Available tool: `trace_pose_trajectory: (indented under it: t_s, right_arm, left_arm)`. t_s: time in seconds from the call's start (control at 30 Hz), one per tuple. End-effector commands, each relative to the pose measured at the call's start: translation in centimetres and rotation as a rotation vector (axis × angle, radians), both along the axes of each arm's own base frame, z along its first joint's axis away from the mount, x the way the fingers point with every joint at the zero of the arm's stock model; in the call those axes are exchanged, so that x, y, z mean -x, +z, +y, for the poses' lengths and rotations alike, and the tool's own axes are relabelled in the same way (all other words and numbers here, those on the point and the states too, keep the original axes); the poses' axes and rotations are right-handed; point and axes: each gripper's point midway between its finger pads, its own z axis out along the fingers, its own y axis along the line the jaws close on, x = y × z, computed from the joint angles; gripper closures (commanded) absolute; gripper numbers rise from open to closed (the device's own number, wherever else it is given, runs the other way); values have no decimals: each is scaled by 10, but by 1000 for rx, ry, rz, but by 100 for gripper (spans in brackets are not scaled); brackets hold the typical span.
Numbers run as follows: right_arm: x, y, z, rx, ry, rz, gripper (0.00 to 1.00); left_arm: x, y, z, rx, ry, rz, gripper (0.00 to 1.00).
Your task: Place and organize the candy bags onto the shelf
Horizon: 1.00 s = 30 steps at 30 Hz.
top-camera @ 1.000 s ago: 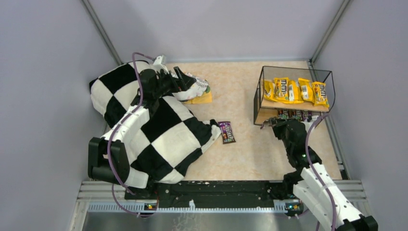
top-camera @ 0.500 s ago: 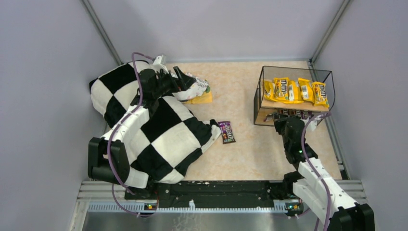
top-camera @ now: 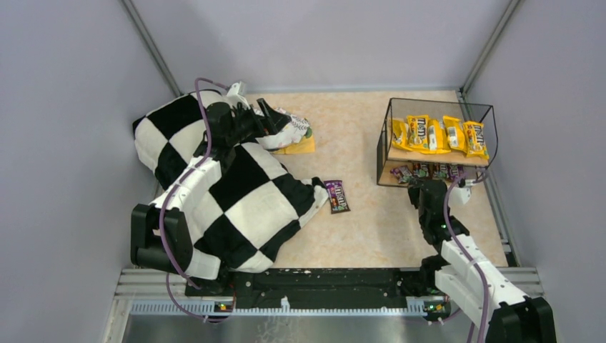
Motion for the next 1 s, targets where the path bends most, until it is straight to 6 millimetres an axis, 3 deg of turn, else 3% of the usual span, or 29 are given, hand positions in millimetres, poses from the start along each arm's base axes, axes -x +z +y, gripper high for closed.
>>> trace_pose_trajectory:
  t_s: [0.0, 0.23, 0.57, 0.97]
  right_arm:
    - [6, -21, -14, 16, -78, 72, 100]
    - [3, -37, -12, -6, -88, 118, 100]
    - [-7, -44, -20, -48, -189, 94, 100]
    - [-34, -37, -21, -94, -266, 47, 100]
  left_arm:
    - [-5, 28, -1, 20, -8, -82, 2]
    - [-5, 27, -1, 19, -9, -79, 1]
    - [-4, 31, 0, 23, -10, -87, 2]
    - [-4, 35, 4, 34, -6, -92, 2]
